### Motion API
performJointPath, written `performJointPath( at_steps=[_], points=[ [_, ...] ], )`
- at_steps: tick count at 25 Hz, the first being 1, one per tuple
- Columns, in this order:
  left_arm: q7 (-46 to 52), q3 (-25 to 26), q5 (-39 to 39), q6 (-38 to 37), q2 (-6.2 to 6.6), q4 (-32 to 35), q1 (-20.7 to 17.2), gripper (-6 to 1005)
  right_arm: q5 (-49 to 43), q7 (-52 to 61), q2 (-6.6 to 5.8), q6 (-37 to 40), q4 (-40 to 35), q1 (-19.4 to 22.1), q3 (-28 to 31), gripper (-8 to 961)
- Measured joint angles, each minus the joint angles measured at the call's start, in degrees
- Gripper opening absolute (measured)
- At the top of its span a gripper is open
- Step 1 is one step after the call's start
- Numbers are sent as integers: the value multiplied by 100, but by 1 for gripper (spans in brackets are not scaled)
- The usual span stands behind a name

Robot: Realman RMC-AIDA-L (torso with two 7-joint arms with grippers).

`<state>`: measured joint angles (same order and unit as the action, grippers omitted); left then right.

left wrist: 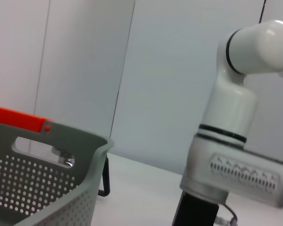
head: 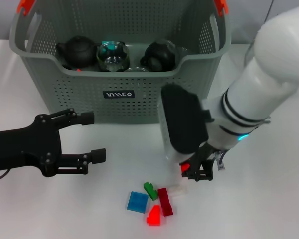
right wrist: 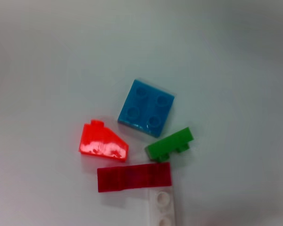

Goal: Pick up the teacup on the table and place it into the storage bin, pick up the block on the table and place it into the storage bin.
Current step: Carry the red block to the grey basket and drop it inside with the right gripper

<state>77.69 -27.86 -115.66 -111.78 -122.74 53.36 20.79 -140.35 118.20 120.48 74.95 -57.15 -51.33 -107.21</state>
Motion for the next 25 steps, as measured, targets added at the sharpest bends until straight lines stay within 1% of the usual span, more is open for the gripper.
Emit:
performJointPath(
  at_steps=[3,7,10,13,15,17,19,22,25],
  points=[
    [-16,22,-41,-23,11,18,-28,934,-10,27,-11,361,-329,109,484,204],
    [-72,54,-180,-36,14,37,-52,934,126,-1,-16,964,-1079,332,1397,203],
    [-123,59,-278,-37,13,52,-68,934,604,-12,-19,1286,-1634,459,2078,203],
    [-173,62,-389,-36,13,91,-86,934,1187,-20,-24,1341,-2053,528,2718,203],
    [-210,66,-428,-35,13,105,-90,934,1497,-17,-24,1166,-2158,520,3076,203],
    [-250,72,-441,-32,14,108,-93,934,1647,17,-24,810,-2145,481,3280,203],
    [-277,96,-443,-33,23,112,-79,934,1651,107,-24,169,-2007,428,3337,203],
    [-282,128,-443,-35,35,115,-50,934,1608,211,-30,-724,-1520,233,3306,204],
    [-282,128,-443,-37,39,114,-29,934,1467,236,-65,-1166,-764,-166,3361,213]
  ],
)
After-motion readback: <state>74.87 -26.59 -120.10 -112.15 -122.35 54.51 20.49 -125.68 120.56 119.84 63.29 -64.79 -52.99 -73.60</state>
